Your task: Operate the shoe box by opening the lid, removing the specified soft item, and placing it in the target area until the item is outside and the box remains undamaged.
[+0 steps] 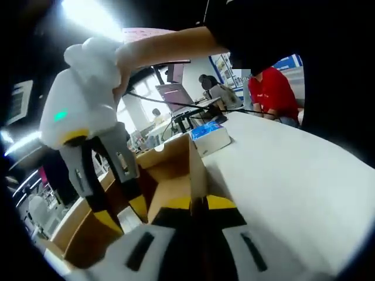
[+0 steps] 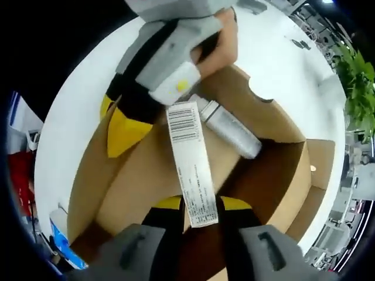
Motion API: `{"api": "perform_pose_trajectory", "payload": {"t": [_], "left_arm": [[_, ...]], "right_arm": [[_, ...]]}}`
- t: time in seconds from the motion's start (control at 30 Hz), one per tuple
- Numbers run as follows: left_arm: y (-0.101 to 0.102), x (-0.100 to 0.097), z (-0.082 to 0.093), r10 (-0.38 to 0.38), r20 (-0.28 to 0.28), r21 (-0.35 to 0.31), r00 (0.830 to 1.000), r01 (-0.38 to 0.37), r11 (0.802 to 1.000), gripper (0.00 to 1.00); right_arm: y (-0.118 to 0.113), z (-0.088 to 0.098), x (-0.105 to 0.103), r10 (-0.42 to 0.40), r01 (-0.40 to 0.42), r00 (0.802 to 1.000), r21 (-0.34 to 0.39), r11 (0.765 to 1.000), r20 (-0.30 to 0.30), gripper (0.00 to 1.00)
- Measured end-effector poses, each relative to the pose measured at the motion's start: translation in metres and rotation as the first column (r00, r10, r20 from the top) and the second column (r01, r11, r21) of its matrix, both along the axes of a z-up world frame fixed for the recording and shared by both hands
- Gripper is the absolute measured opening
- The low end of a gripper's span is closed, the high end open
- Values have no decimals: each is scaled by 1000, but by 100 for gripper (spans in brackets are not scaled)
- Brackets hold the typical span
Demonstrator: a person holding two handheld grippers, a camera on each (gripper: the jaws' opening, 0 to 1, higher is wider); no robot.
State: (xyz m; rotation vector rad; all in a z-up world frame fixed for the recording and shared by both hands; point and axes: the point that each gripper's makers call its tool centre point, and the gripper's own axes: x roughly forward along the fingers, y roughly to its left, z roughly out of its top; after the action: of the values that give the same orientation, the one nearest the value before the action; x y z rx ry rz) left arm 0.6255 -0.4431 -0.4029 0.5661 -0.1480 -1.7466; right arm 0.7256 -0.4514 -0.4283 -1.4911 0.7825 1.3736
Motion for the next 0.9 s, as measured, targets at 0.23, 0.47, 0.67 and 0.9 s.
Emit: {"api": "perform_pose_trajectory", "payload": {"t": [0.23, 0.47, 0.67, 0.9], "left_arm": [[0, -1, 0, 0, 0, 0, 1000, 0, 1000, 6], [1, -1, 0, -1, 0, 0, 1000, 1, 1000, 6], [1, -1, -1, 0, 0, 0, 1000, 0, 1000, 6], [1, -1, 0, 0, 0, 0, 1000, 0, 1000, 6]], "right_arm": [[-25, -1, -9, -73, 73, 997, -3, 997, -5, 20], [-47, -2, -18, -140, 140, 990, 2, 990, -11, 19], [-71, -3, -24, -203, 203, 979, -6, 979, -11, 19], [-93, -4, -27, -248, 248, 969, -24, 969, -7, 20]]}}
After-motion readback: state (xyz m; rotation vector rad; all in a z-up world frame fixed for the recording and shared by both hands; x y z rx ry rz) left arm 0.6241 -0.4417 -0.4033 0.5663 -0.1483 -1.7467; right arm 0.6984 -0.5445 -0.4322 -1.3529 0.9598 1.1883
